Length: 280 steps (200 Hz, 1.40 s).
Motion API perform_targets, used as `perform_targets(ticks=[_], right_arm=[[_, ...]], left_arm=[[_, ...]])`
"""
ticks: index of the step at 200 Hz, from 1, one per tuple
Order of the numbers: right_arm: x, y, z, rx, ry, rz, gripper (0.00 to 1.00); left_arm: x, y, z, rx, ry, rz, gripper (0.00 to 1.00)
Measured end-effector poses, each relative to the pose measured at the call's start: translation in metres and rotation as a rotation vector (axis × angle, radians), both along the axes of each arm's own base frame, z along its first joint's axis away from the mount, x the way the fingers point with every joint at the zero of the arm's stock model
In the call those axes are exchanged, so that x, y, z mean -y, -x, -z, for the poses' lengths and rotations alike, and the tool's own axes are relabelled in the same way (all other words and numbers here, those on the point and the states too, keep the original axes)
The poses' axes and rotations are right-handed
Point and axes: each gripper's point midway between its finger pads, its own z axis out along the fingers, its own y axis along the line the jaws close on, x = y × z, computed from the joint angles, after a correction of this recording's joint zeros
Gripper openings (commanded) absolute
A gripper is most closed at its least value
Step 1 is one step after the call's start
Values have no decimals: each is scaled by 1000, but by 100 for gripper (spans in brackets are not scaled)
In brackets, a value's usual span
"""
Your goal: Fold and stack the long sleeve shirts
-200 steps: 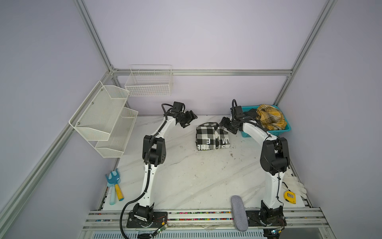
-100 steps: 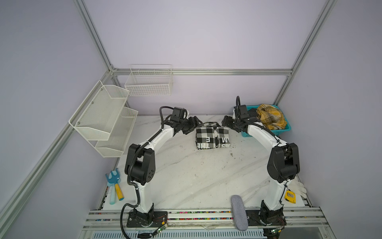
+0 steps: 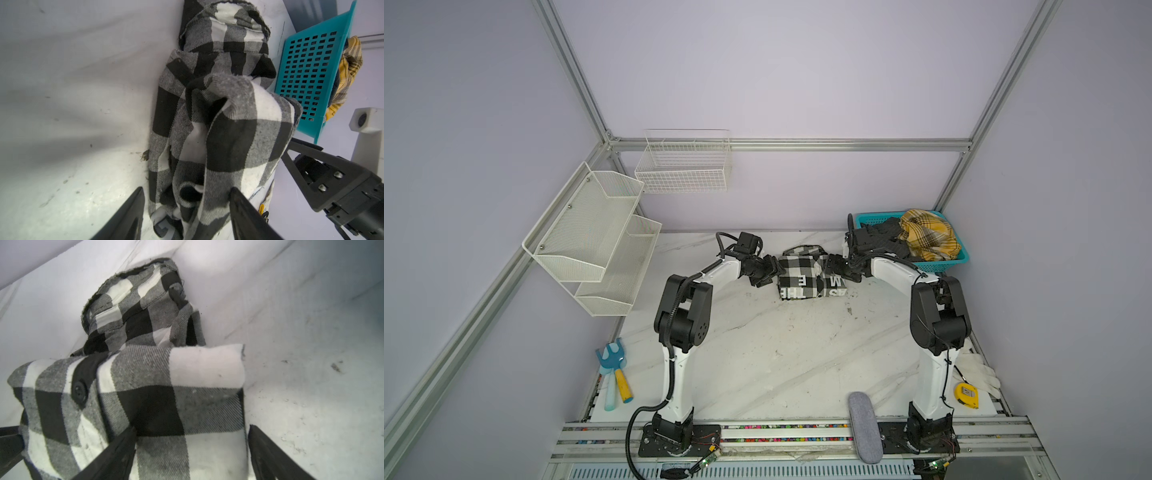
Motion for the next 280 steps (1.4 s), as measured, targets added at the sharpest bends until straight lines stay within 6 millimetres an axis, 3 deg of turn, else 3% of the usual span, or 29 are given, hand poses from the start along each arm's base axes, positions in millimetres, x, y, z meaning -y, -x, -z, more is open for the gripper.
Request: perform_targets(ticks=[17, 62, 85, 110, 126, 141, 156, 184, 211, 226, 254, 280], right_arm=[[-4, 5, 8, -11, -26, -11, 78], [-9, 29, 22, -54, -66, -18, 74], [-15, 55, 13, -56, -82, -33, 73], [-22, 89, -5, -43, -103, -60, 73], [-27, 109, -19, -25, -117, -76, 73], [-30, 126, -29, -10, -131, -86, 74], [-30, 139, -35, -7, -145, -88, 76], [-22, 140, -32, -25, -157, -74, 78], [-16, 119, -17, -63, -179, -83, 76], [-21, 105, -11, -70, -195, -106, 73], [-38, 82, -7, -59, -236, -156, 68], [-49, 70, -6, -42, -272, -188, 61]], left_arm=[[5, 2, 7, -15, 17, 18, 34], [11, 12, 10, -30, 50, 36, 11], [3, 38, 20, -73, 43, 38, 4], [-14, 84, 24, -125, 25, 36, 1], [-25, 117, 20, -148, 18, 36, 4], [-35, 144, 15, -156, 13, 36, 26], [-40, 159, 8, -158, 7, 40, 44], [-51, 156, 0, -134, -3, 35, 57], [-76, 145, 3, -144, -10, -23, 61], [-82, 132, 2, -138, -8, -41, 61], [-74, 104, -3, -104, 16, -27, 55], [-70, 96, 1, -100, 32, -19, 46]])
